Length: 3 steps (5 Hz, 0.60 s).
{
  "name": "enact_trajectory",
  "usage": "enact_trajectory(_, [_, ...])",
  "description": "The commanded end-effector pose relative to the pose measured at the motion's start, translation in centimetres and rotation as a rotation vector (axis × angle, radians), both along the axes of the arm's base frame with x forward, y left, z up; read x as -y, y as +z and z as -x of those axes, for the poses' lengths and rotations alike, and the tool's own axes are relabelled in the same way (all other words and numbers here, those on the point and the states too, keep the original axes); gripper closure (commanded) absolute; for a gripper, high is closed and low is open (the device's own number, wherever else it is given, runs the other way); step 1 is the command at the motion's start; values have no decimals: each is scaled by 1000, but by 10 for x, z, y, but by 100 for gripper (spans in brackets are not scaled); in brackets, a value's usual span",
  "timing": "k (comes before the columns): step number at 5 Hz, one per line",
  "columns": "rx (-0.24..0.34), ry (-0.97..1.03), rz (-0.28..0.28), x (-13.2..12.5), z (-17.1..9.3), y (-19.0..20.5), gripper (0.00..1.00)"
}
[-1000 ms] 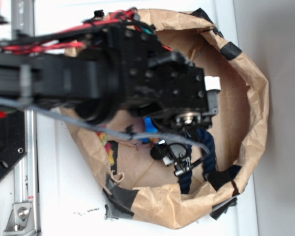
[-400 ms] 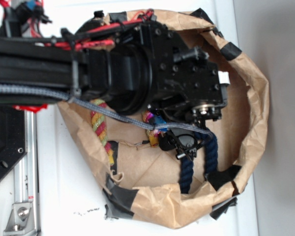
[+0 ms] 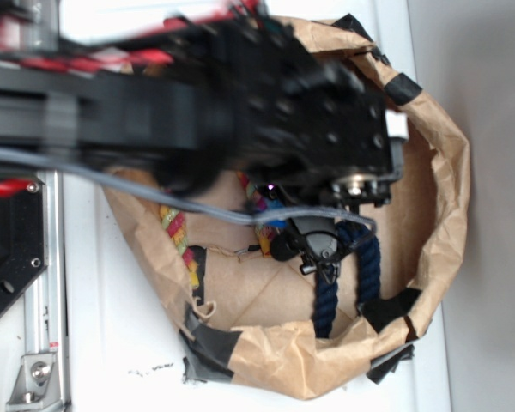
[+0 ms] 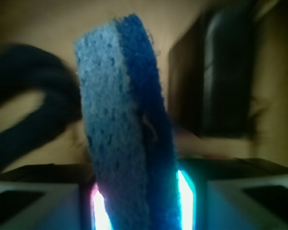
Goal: Grab the blue sponge.
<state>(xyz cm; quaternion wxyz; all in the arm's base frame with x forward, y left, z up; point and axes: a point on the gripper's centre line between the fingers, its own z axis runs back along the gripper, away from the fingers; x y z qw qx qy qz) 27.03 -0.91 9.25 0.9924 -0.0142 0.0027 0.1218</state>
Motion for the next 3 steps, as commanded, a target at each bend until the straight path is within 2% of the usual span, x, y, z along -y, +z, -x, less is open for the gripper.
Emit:
enact_trajectory(1, [90,-87,77,-20,24,91,100])
enact_trajectory(2, [39,-122,99,-8,23,92,100])
enact_trajectory(3, [28,-113,65,-8,24,86,100])
